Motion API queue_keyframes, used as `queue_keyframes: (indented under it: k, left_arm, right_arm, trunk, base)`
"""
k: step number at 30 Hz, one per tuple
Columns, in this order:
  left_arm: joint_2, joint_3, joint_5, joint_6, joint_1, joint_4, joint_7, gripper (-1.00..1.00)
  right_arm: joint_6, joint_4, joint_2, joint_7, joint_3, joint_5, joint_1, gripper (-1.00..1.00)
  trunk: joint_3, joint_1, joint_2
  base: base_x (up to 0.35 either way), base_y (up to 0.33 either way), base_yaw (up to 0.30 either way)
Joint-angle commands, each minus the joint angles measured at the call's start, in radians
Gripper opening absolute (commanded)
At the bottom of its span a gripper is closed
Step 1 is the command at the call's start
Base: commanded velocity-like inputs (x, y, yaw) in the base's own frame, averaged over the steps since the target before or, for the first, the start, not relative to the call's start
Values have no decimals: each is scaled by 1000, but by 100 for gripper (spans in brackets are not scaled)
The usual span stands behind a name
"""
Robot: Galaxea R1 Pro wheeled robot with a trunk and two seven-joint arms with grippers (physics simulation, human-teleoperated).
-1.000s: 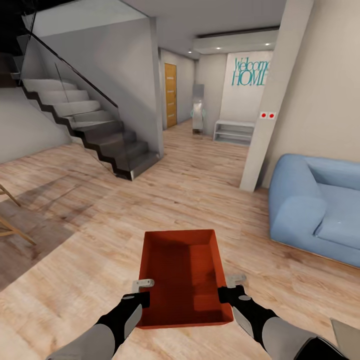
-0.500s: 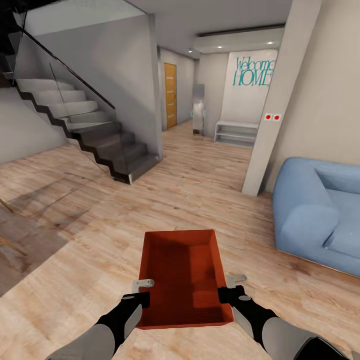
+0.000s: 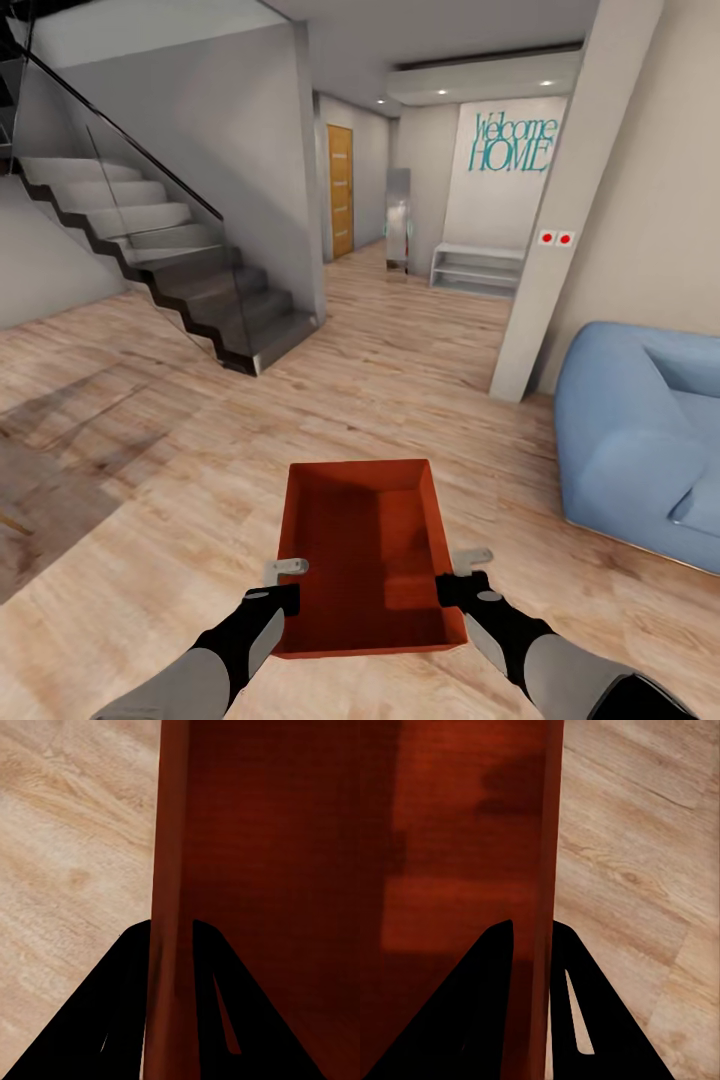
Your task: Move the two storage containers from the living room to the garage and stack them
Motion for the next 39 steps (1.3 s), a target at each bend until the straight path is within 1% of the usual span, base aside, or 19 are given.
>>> queue_keyframes:
  k: [1,39]
  left_arm:
    - [22,-9,-22,7,0,-5,9,-100]
    - [21,-9,-22,8,0,-5,9,-100]
  right_arm:
    - [-5,5,-4,-10,-8,-14,-1,-100]
    - [-5,5,-1,-10,-8,-14,-1,-100]
  trunk:
    - [-1,1,-1]
    - [-1,1,-1]
  base:
    - [323,0,0]
    - [323,0,0]
